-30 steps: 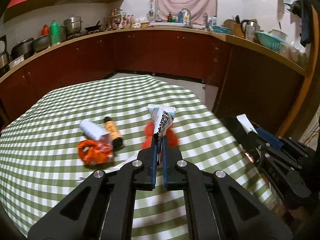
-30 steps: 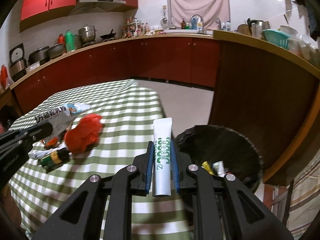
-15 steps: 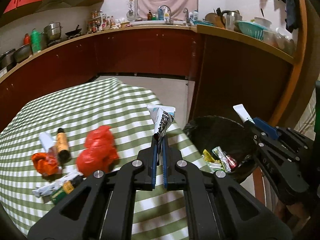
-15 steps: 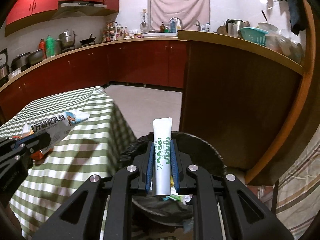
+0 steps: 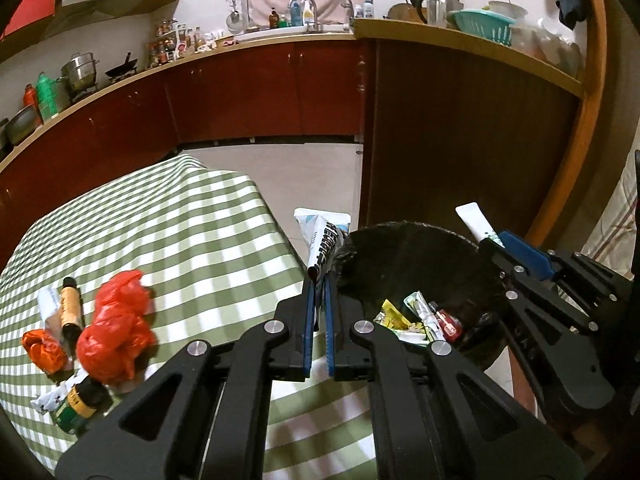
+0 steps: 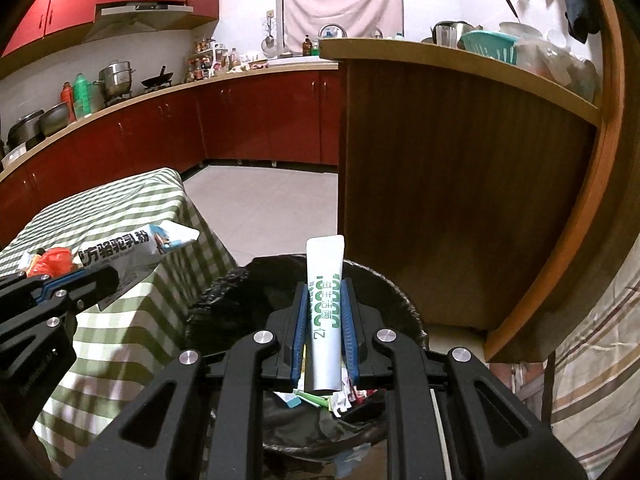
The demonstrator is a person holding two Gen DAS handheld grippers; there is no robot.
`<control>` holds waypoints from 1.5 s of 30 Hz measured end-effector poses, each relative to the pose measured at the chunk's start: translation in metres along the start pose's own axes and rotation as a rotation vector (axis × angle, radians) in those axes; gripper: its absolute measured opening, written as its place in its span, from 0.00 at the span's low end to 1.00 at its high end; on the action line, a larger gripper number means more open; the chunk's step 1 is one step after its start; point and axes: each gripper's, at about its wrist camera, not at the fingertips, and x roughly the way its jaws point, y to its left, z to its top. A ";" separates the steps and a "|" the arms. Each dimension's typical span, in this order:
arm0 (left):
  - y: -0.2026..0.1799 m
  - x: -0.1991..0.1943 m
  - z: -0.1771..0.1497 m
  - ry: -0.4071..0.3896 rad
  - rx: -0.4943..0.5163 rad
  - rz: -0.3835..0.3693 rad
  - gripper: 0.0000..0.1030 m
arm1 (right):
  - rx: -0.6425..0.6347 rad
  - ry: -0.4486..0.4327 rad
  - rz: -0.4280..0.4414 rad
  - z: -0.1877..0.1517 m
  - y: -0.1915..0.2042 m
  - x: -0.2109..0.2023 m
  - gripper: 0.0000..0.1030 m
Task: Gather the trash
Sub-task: 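Carry the toothpaste tube and packet over the black bin with both tools, then open both tools to drop the tube and packet into the bin, then move both open tools from the bin back over the trash pile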
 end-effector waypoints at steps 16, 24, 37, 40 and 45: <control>-0.018 0.031 0.011 0.071 0.006 0.004 0.33 | 0.040 0.032 0.009 0.000 -0.022 0.030 0.20; -0.010 0.023 0.009 0.059 -0.011 0.014 0.45 | 0.049 0.029 0.003 0.000 -0.023 0.023 0.24; 0.038 -0.016 -0.005 0.029 -0.056 0.066 0.55 | 0.024 -0.003 0.033 0.002 0.005 -0.006 0.43; 0.052 -0.028 -0.011 0.022 -0.071 0.088 0.56 | 0.006 -0.007 0.054 0.002 0.022 -0.013 0.47; 0.086 -0.048 -0.023 0.021 -0.115 0.132 0.60 | -0.035 -0.006 0.098 0.002 0.052 -0.024 0.50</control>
